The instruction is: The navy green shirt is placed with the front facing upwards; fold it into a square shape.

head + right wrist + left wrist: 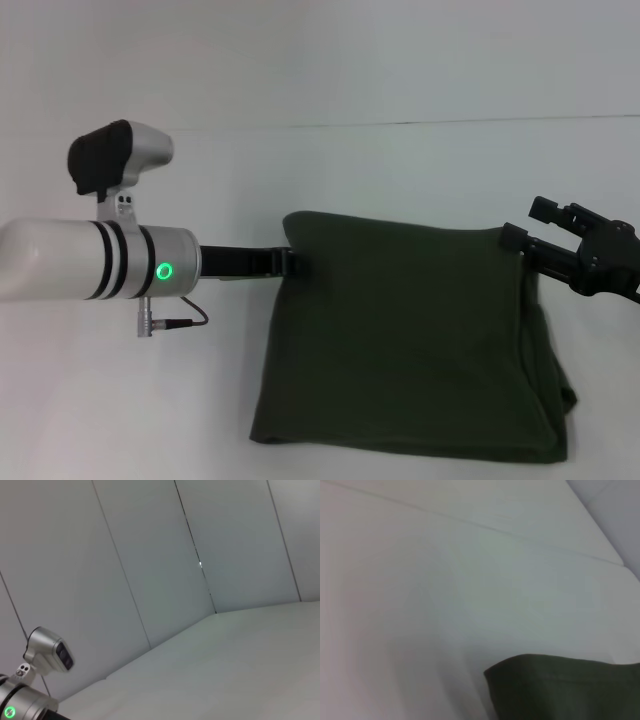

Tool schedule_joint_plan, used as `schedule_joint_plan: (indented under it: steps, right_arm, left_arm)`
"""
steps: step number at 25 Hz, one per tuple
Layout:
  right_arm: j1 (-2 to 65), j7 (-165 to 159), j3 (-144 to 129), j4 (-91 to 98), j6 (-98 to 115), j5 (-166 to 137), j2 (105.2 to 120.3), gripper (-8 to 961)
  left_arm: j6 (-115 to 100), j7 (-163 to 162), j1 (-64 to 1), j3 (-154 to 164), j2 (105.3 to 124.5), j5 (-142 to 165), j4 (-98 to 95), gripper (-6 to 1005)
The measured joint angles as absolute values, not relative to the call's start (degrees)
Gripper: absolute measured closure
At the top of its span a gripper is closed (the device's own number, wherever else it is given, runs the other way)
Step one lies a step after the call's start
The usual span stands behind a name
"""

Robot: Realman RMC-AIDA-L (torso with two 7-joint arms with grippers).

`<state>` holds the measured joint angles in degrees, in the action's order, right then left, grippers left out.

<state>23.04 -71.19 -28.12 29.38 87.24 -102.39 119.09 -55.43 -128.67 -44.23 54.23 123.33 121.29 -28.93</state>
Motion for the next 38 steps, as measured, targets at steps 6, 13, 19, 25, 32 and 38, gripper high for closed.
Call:
schedule_joint_plan:
  steps: [6, 13, 19, 25, 32, 38]
  right_arm:
    - [23.6, -71.2, -28.1, 29.3, 86.6, -102.3, 119.09, 128]
    - [24.4, -71.9, -28.3, 29.4, 85.4, -102.5, 119.09, 127]
    - [25.0, -71.9, -28.6, 29.1, 84.6, -102.5, 119.21, 127]
    - [25.2, -71.9, -28.7, 29.0, 84.1, -102.6, 119.35, 126]
    - [25.2, -71.9, -28.7, 29.0, 84.2, -102.6, 119.36, 123]
    - [25.6, -71.1, -28.8, 29.5, 84.4, -102.6, 119.35, 122]
  left_arm:
    - [-55.4, -128.7, -42.3, 51.6, 122.72, 121.6, -30.4, 934]
    - [-55.4, -128.5, -39.5, 49.8, 120.9, 121.8, -32.8, 933]
    - [-55.9, -128.5, -39.2, 46.4, 119.52, 126.7, -34.3, 933]
    - [-55.6, -128.3, -39.7, 45.5, 119.31, 128.4, -35.4, 933]
    - [-56.8, -125.6, -37.6, 45.3, 120.52, 127.3, -39.8, 934]
    - [-60.0, -122.6, -35.4, 45.3, 120.98, 126.6, -45.4, 719]
